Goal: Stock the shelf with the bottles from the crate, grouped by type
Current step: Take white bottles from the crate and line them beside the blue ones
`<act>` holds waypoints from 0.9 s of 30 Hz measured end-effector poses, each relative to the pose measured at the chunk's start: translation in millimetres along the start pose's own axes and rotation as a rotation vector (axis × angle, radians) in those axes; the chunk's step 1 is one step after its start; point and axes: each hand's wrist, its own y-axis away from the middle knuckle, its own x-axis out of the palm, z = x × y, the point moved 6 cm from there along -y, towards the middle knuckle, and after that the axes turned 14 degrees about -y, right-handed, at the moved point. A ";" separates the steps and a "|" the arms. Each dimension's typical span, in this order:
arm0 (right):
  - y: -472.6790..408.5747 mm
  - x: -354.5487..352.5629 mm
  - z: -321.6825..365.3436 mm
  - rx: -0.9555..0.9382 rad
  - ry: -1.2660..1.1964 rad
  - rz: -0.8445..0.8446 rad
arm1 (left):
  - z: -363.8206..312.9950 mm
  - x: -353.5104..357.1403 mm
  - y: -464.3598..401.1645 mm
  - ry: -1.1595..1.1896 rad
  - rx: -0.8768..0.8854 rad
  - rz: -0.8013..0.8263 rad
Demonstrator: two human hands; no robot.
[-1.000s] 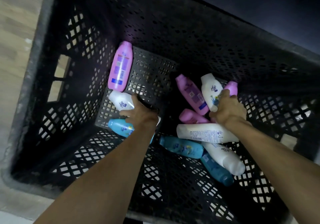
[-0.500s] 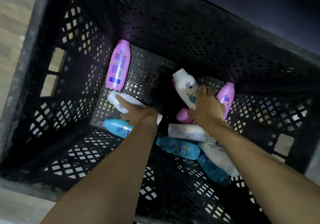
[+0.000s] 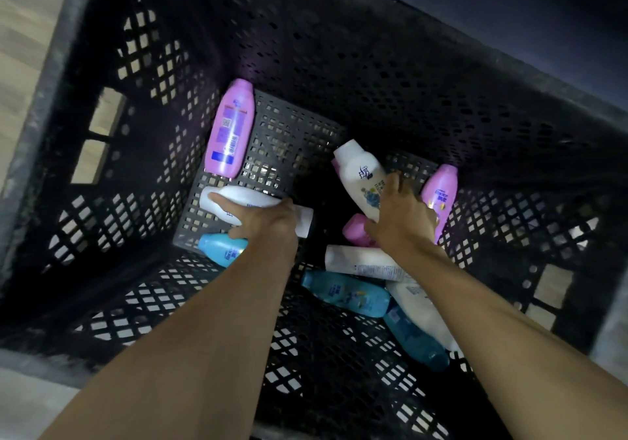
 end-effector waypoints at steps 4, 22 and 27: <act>5.7 -2.6 3.4 -0.012 -0.030 -0.008 | 4.3 -4.5 6.3 -0.002 0.098 0.131; 118.6 -98.5 59.1 -0.049 -0.169 -0.055 | 24.1 -100.1 112.1 -0.148 0.434 0.693; 146.4 -118.3 67.1 -0.017 -0.241 -0.067 | 19.8 -124.4 145.4 -0.194 0.484 0.818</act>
